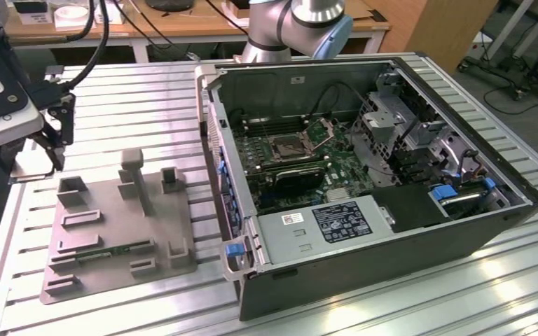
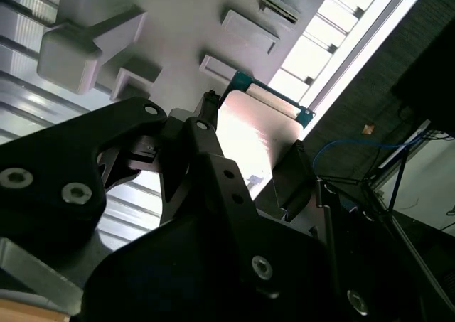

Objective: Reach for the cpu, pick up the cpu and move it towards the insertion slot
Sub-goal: 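Pick up the cpu and move it towards the insertion slot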

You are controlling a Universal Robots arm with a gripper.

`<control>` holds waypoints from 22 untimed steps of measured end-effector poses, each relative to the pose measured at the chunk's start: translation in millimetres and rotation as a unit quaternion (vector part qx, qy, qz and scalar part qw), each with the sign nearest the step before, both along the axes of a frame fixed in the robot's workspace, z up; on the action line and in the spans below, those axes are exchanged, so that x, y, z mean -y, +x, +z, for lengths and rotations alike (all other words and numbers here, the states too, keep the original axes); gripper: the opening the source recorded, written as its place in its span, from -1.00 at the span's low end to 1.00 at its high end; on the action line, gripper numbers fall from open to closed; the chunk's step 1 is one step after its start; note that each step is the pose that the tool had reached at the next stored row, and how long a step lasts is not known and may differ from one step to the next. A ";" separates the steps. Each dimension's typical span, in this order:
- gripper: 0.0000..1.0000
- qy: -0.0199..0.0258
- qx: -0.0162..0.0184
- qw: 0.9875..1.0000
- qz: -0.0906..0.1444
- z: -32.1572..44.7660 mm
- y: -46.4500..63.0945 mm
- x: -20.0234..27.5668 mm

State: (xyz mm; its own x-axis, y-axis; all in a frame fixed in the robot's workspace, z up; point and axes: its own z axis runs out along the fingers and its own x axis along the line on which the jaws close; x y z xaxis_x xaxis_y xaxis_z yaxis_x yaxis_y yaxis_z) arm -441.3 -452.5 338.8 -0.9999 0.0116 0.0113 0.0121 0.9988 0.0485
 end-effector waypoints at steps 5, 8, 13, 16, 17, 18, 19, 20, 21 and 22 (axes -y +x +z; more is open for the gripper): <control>0.09 0.000 0.000 1.000 0.000 4.6 0.0 0.0; 0.09 0.000 0.000 1.000 0.000 7.3 0.0 0.0; 0.09 0.000 0.000 1.000 0.000 13.8 0.0 0.0; 0.09 0.000 0.000 1.000 0.000 17.1 0.0 0.0; 0.09 0.000 0.000 1.000 0.000 18.1 0.0 0.0; 0.09 0.000 0.000 1.000 0.000 19.0 0.0 0.0; 0.09 0.000 0.000 1.000 0.000 20.0 0.0 0.0; 0.09 0.000 0.000 1.000 0.000 21.1 0.0 0.0; 0.09 0.000 0.000 1.000 0.000 22.4 0.0 0.0; 0.09 0.000 0.000 1.000 0.000 23.6 0.0 0.0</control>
State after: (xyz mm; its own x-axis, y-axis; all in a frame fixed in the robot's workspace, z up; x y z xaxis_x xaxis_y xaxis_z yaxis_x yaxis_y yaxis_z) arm -441.3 -452.5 362.5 -0.9999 0.0115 0.0113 0.0121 0.9988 0.0485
